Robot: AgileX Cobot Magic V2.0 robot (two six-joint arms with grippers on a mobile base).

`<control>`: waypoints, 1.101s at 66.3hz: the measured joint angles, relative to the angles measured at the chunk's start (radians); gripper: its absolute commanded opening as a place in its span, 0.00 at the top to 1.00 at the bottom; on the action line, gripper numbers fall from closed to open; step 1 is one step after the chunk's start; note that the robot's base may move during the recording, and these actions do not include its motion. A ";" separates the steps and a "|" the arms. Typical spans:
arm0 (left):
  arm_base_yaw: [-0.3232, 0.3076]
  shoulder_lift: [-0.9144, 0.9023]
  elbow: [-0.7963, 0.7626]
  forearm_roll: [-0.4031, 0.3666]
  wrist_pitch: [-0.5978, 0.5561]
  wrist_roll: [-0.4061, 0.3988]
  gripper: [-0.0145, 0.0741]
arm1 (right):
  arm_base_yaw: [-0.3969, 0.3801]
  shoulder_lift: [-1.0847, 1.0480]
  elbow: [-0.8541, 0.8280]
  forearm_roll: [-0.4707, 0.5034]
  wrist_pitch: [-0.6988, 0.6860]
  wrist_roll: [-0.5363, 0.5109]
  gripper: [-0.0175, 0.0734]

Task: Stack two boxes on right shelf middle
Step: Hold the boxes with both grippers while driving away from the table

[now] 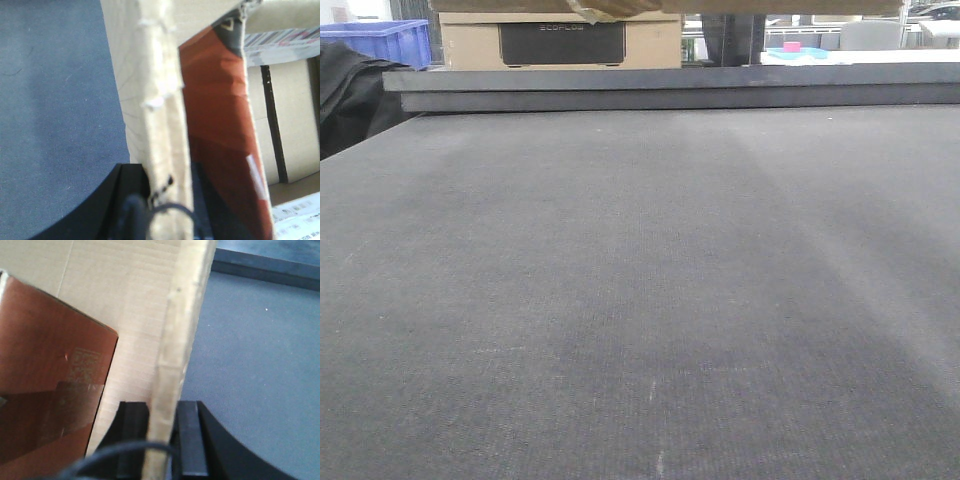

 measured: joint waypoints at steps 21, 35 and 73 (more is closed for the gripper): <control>0.000 0.000 0.000 0.000 0.000 0.000 0.96 | 0.000 0.000 0.000 0.000 0.000 0.000 0.98; 0.000 0.000 0.000 0.000 0.000 0.000 0.96 | 0.000 0.000 0.000 0.000 0.000 0.000 0.98; 0.000 0.000 0.000 0.004 0.000 0.000 0.96 | 0.000 0.006 0.000 0.004 -0.021 0.000 0.98</control>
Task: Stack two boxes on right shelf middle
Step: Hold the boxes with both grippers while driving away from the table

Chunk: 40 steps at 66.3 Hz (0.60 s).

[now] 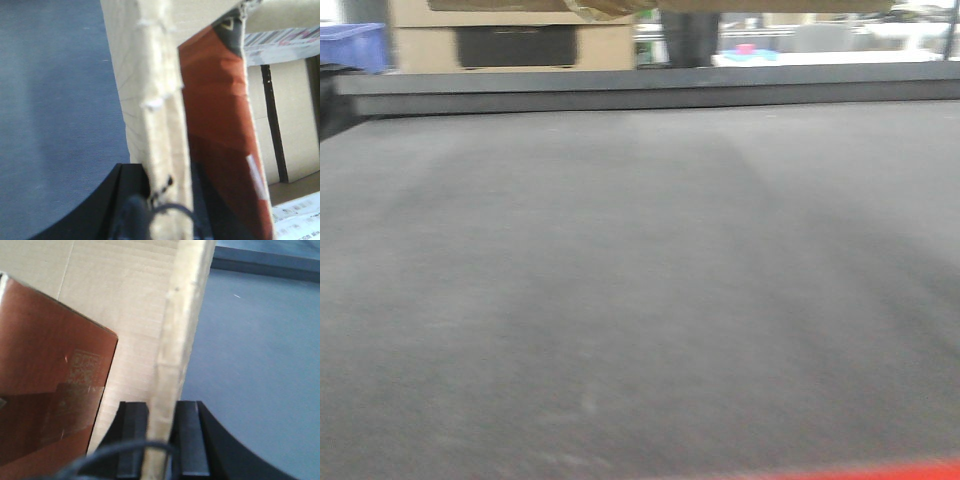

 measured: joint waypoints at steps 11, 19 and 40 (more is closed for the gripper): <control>0.000 0.000 0.000 0.000 0.000 0.000 0.96 | 0.000 0.000 0.000 0.002 -0.002 0.000 0.98; 0.000 0.000 0.000 0.000 0.000 0.000 0.96 | 0.000 0.000 0.000 0.002 -0.002 0.000 0.98; 0.000 0.000 0.000 0.000 -0.002 0.000 0.96 | 0.000 0.000 0.000 0.002 -0.002 -0.002 0.98</control>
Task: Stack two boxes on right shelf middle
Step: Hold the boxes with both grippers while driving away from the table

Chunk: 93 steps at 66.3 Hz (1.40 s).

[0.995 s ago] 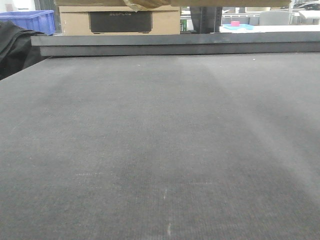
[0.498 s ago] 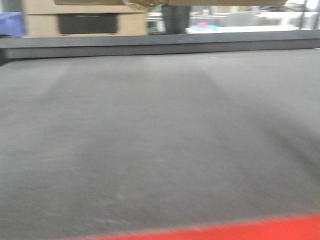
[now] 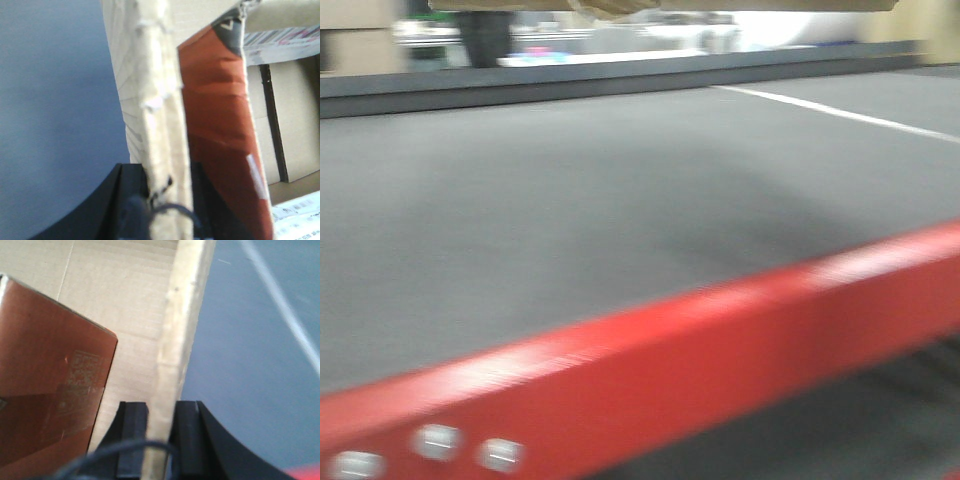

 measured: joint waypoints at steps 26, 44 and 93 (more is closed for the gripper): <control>0.000 0.000 0.000 0.000 0.000 0.000 0.96 | 0.000 0.000 0.000 0.000 0.000 0.000 0.98; 0.000 0.000 0.000 0.000 -0.002 0.000 0.96 | 0.000 0.000 0.000 -0.002 0.000 0.000 0.98; 0.000 0.000 0.000 0.000 -0.002 0.000 0.96 | 0.000 0.000 0.000 -0.002 0.000 0.000 0.98</control>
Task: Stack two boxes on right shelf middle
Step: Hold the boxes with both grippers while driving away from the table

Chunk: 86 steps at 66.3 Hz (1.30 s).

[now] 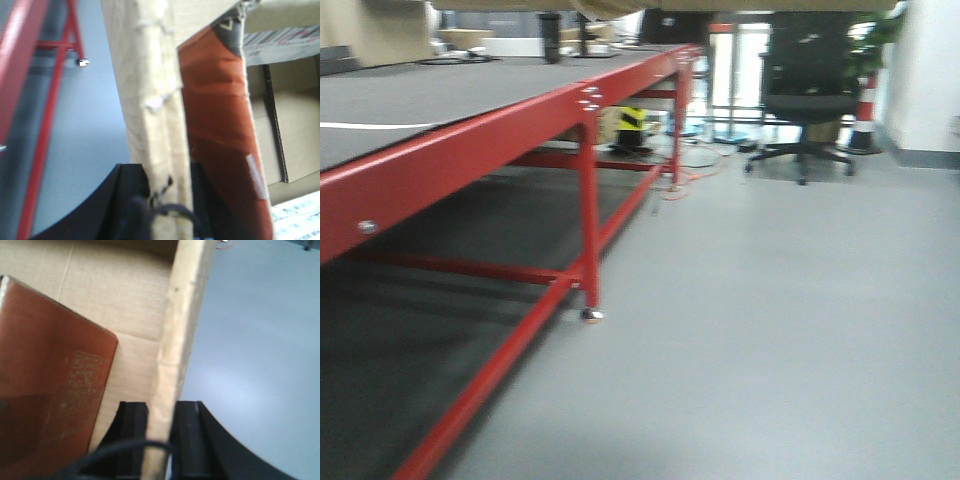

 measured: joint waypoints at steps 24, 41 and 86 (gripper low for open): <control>0.000 0.000 0.000 0.000 0.000 0.000 0.96 | 0.000 0.000 0.000 0.000 0.000 0.000 0.98; 0.000 0.000 0.000 0.000 0.000 0.000 0.96 | 0.000 -0.002 0.000 0.000 0.000 0.000 0.98; 0.000 0.000 0.000 0.000 0.000 0.000 0.96 | 0.000 -0.002 0.000 0.000 0.000 0.000 0.98</control>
